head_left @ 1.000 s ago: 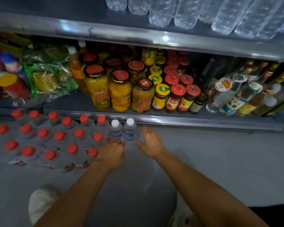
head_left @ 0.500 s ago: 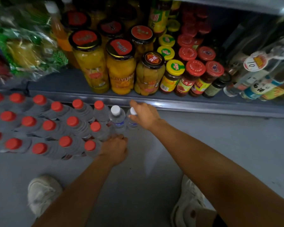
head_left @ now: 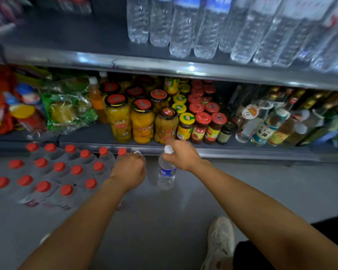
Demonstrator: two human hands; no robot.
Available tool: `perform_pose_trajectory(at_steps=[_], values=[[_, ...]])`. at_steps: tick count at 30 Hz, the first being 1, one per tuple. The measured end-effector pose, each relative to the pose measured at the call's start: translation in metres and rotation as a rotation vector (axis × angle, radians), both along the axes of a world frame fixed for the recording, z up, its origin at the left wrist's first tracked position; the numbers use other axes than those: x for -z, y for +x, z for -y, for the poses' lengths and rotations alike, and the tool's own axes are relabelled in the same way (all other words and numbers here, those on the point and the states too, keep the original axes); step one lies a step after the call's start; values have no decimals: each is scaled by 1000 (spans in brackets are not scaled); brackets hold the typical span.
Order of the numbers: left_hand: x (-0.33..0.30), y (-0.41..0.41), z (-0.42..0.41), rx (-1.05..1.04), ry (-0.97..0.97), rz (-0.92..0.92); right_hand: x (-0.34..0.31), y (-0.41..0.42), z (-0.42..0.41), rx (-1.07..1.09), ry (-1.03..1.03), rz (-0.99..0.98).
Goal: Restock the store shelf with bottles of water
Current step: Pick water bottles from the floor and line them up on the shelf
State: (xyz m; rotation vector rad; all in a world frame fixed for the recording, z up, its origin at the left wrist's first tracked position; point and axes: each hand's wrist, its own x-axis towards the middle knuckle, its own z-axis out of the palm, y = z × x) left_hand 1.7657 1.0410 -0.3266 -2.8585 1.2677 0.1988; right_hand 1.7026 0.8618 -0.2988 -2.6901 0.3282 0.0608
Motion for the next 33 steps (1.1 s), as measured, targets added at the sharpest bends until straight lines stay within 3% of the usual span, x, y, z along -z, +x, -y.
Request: perform_pose_trajectory(at_steps=[7, 16, 33], values=[[-113, -2, -2, -11, -124, 254, -108, -7, -13, -76, -82, 258], [-214, 7, -9, -14, -271, 427, -225, 7, -24, -96, -91, 392], [-287, 92, -1, -45, -339, 547, -345, 105, -2, -102, -356, 667]])
